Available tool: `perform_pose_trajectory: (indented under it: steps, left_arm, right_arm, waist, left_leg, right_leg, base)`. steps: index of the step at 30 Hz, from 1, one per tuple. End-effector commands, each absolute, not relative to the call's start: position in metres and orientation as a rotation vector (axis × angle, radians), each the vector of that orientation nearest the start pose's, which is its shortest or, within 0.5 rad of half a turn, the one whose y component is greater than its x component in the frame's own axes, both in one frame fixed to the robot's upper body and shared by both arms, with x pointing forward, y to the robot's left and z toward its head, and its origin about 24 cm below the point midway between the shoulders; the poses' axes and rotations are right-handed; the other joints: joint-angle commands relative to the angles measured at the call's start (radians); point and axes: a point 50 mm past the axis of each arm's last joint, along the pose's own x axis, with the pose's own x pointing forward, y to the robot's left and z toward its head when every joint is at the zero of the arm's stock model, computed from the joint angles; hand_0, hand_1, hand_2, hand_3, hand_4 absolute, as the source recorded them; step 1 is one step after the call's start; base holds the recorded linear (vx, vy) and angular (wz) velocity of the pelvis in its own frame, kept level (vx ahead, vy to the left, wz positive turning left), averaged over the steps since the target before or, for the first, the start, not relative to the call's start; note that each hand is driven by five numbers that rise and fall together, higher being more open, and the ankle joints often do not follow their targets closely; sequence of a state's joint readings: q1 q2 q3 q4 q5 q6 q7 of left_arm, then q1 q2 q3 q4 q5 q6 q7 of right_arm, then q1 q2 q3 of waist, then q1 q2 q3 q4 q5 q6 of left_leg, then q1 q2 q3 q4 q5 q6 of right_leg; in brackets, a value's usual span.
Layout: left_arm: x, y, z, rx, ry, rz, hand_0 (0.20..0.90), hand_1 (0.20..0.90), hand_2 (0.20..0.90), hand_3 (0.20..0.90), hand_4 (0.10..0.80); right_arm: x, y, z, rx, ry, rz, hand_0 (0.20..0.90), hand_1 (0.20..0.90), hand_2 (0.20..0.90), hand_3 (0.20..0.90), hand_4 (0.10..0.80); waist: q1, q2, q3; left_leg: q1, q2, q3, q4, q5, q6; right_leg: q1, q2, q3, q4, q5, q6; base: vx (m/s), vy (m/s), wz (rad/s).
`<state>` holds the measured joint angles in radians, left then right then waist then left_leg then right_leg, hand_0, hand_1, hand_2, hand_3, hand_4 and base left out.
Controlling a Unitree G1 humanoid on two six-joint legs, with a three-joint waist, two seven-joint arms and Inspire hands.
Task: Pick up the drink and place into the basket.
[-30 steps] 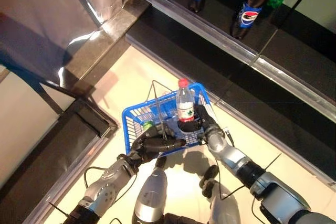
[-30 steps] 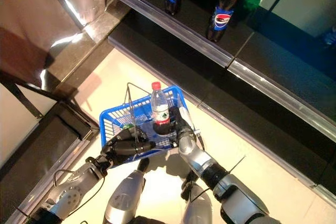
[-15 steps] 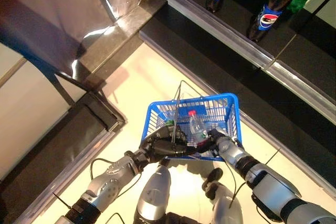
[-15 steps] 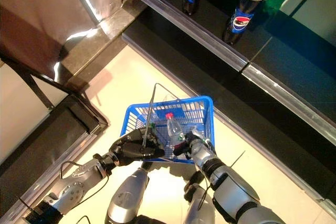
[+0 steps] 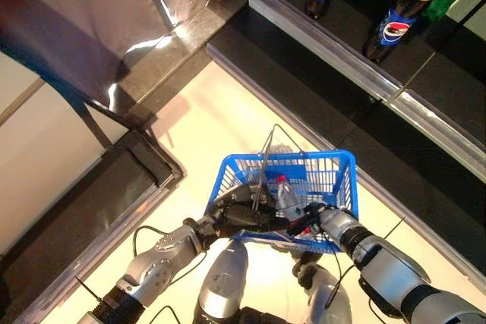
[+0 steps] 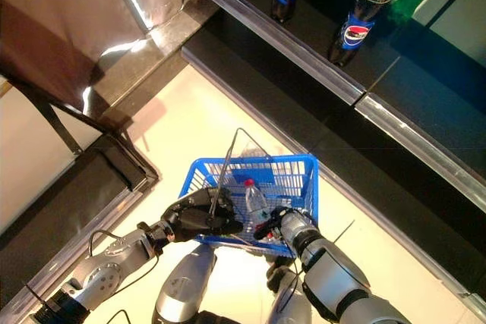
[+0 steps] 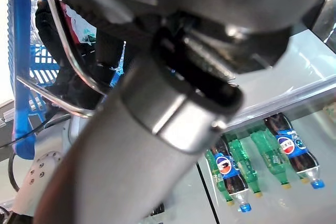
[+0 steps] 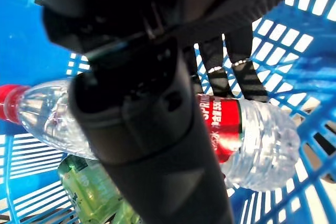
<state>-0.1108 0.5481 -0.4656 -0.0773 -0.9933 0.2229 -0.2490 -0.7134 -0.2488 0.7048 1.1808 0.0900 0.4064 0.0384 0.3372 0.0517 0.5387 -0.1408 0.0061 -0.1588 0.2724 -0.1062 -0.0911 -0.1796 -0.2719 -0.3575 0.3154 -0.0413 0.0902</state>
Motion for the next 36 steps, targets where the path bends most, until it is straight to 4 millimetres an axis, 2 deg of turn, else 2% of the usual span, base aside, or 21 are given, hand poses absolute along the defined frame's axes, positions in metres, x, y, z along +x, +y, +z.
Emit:
perform_pose_trajectory:
  steps: [1, 2, 7, 10, 14, 19, 23, 28, 31, 34, 36]
  left_arm:
    - [0.213, 0.08, 0.192, -0.568, -0.405, -1.155, 0.3, 0.3, 0.3, 0.2, 0.1]
    - [0.214, 0.081, 0.192, -0.567, -0.405, -1.148, 0.3, 0.3, 0.3, 0.2, 0.1]
    - [0.216, 0.088, 0.188, -0.543, -0.393, -1.106, 0.3, 0.3, 0.3, 0.2, 0.1]
    - [0.222, 0.099, 0.182, -0.518, -0.386, -1.038, 0.3, 0.3, 0.3, 0.2, 0.1]
    - [0.226, 0.109, 0.174, -0.499, -0.382, -0.962, 0.3, 0.3, 0.3, 0.2, 0.1]
    - [0.229, 0.132, 0.155, -0.363, -0.434, -0.781, 0.3, 0.3, 0.3, 0.2, 0.1]
    - [0.23, 0.147, 0.139, -0.343, -0.385, -0.676, 0.3, 0.3, 0.3, 0.2, 0.1]
    - [0.228, 0.165, 0.108, -0.289, -0.276, -0.509, 0.3, 0.3, 0.3, 0.2, 0.1]
    - [0.225, 0.182, 0.083, -0.223, -0.179, -0.352, 0.3, 0.3, 0.3, 0.2, 0.1]
    - [0.221, 0.193, 0.064, -0.215, -0.108, -0.249, 0.3, 0.3, 0.3, 0.2, 0.1]
    - [0.212, 0.206, 0.043, -0.195, -0.039, -0.138, 0.3, 0.3, 0.3, 0.2, 0.1]
  right_arm:
    - [0.31, -0.175, -0.05, -0.774, 0.958, 0.218, 0.568, 0.568, 0.568, 0.513, 0.413]
    - [0.311, -0.176, -0.049, -0.765, 0.945, 0.21, 0.9, 0.9, 0.9, 0.9, 0.8]
    - [0.317, -0.173, -0.042, -0.629, 0.838, 0.173, 0.9, 0.9, 0.9, 0.9, 0.8]
    - [0.328, -0.164, -0.026, -0.535, 0.71, 0.169, 0.9, 0.9, 0.9, 0.9, 0.8]
    - [0.331, -0.157, -0.01, -0.487, 0.59, 0.158, 0.9, 0.9, 0.9, 0.9, 0.8]
    - [0.316, -0.166, 0.015, -0.495, 0.4, 0.136, 0.9, 0.9, 0.9, 0.9, 0.8]
    - [0.299, -0.182, 0.023, -0.479, 0.319, 0.12, 0.9, 0.9, 0.9, 0.9, 0.8]
    - [0.278, -0.193, 0.046, -0.395, 0.186, 0.103, 0.9, 0.9, 0.9, 0.9, 0.8]
    - [0.263, -0.192, 0.072, -0.279, 0.042, 0.141, 0.9, 0.9, 0.9, 0.9, 0.8]
    - [0.252, -0.19, 0.079, -0.239, -0.022, 0.171, 0.9, 0.9, 0.9, 0.9, 0.8]
    - [0.24, -0.191, 0.082, -0.177, -0.046, 0.205, 0.9, 0.9, 0.9, 0.9, 0.8]
  waist:
    - [0.008, 0.013, -0.054]
    - [0.007, 0.013, -0.053]
    - [-0.002, 0.004, -0.053]
    - [-0.018, -0.011, -0.059]
    - [-0.041, -0.024, -0.062]
    - [-0.104, -0.042, -0.082]
    - [-0.136, -0.055, -0.114]
    - [-0.176, -0.075, -0.17]
    - [-0.212, -0.086, -0.214]
    - [-0.231, -0.088, -0.244]
    - [-0.253, -0.092, -0.278]
  left_leg:
    - [-0.123, -0.056, -0.025, 0.071, 0.07, 0.058]
    - [-0.122, -0.055, -0.024, 0.069, 0.071, 0.058]
    - [-0.109, -0.048, -0.016, 0.062, 0.071, 0.058]
    - [-0.091, -0.035, -0.001, 0.045, 0.07, 0.056]
    - [-0.078, -0.024, 0.013, 0.034, 0.07, 0.053]
    - [-0.046, -0.001, 0.045, -0.001, 0.08, 0.05]
    - [-0.009, 0.013, 0.064, -0.029, 0.084, 0.048]
    - [0.055, 0.038, 0.094, -0.071, 0.085, 0.047]
    - [0.092, 0.059, 0.121, -0.107, 0.092, 0.043]
    - [0.116, 0.07, 0.142, -0.137, 0.099, 0.04]
    - [0.139, 0.082, 0.166, -0.17, 0.108, 0.036]
  right_leg:
    - [0.064, 0.035, 0.013, 0.001, -0.024, -0.034]
    - [0.064, 0.035, 0.014, 0.001, -0.024, -0.033]
    - [0.068, 0.039, 0.023, 0.001, -0.023, -0.032]
    - [0.074, 0.048, 0.036, -0.007, -0.024, -0.031]
    - [0.077, 0.056, 0.052, -0.015, -0.023, -0.03]
    - [0.088, 0.073, 0.081, -0.038, -0.02, -0.031]
    - [0.118, 0.084, 0.094, -0.065, -0.021, -0.029]
    - [0.162, 0.101, 0.115, -0.094, -0.021, -0.022]
    - [0.178, 0.115, 0.139, -0.113, -0.018, -0.016]
    - [0.186, 0.122, 0.155, -0.132, -0.015, -0.011]
    - [0.194, 0.13, 0.175, -0.152, -0.01, -0.006]
  base:
    - [0.0, 0.0, 0.0]
    - [0.0, 0.0, 0.0]
    - [0.006, 0.0, 0.0]
    - [0.023, 0.0, -0.01]
    - [0.008, 0.018, -0.07]
    - [-0.001, 0.035, -0.08]
    - [0.05, -0.001, -0.16]
    - [0.059, -0.045, -0.15]
    - [0.039, -0.059, -0.23]
    - [0.018, -0.021, -0.34]
    - [0.015, -0.031, -0.34]
